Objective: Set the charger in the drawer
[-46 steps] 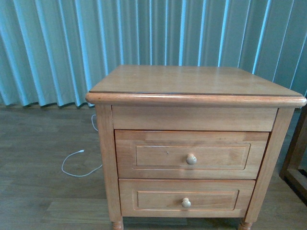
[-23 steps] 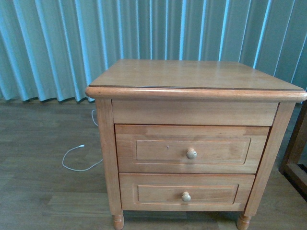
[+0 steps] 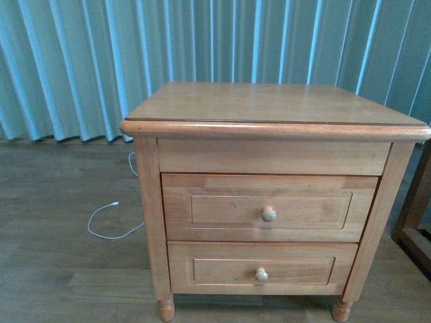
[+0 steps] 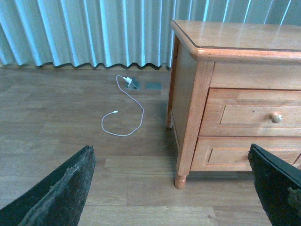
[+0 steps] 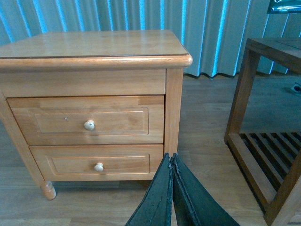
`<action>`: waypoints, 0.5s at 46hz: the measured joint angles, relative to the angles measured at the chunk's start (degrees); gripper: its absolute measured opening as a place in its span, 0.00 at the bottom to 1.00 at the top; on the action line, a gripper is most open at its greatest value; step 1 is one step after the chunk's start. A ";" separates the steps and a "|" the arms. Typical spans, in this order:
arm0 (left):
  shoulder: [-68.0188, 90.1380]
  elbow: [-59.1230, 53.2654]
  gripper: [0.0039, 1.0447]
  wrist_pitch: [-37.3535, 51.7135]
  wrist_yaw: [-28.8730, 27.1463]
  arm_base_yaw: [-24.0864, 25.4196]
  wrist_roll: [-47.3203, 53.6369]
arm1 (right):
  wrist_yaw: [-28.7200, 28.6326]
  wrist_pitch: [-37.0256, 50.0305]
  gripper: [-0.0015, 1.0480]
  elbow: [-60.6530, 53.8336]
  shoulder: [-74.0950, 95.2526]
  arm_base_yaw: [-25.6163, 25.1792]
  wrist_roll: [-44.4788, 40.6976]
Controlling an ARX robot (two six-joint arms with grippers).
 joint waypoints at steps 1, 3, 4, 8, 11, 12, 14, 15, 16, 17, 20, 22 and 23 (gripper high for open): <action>0.00 0.00 0.94 0.00 0.00 0.00 0.00 | 0.00 0.02 0.02 0.00 -0.02 0.00 0.00; 0.00 0.00 0.94 0.00 0.00 0.00 0.00 | -0.02 0.02 0.02 0.00 -0.13 0.00 0.00; 0.00 0.00 0.94 0.00 0.00 0.00 0.00 | -0.04 0.02 0.02 0.00 -0.13 0.00 0.00; 0.00 0.00 0.94 0.00 0.00 0.00 0.00 | 0.00 0.02 0.05 0.00 -0.13 0.00 -0.07; 0.00 0.00 0.94 0.00 0.00 0.00 0.00 | 0.00 0.02 0.17 0.00 -0.13 0.00 -0.07; 0.00 0.00 0.94 0.00 0.00 0.00 0.00 | 0.00 0.02 0.22 0.00 -0.13 0.00 -0.07; 0.00 0.00 0.94 0.00 0.00 0.00 0.00 | 0.00 0.02 0.32 0.00 -0.13 0.00 -0.07; 0.00 0.00 0.94 0.00 0.00 0.00 0.00 | -0.02 0.02 0.35 0.00 -0.13 0.00 -0.07; 0.00 0.00 0.94 0.00 0.00 0.00 0.00 | 0.00 0.02 0.39 0.00 -0.13 0.00 -0.07; 0.00 0.02 0.94 0.00 0.00 0.00 0.00 | -0.02 0.02 0.42 0.00 -0.13 0.00 -0.07; 0.00 0.00 0.94 0.00 0.00 0.00 0.00 | -0.02 0.02 0.52 0.00 -0.13 0.00 -0.07; 0.00 0.00 0.94 0.00 0.00 0.00 0.00 | -0.02 0.02 0.59 0.00 -0.13 0.00 -0.07; 0.00 0.00 0.94 0.00 0.00 0.00 0.00 | -0.02 0.02 0.63 0.00 -0.13 0.00 -0.07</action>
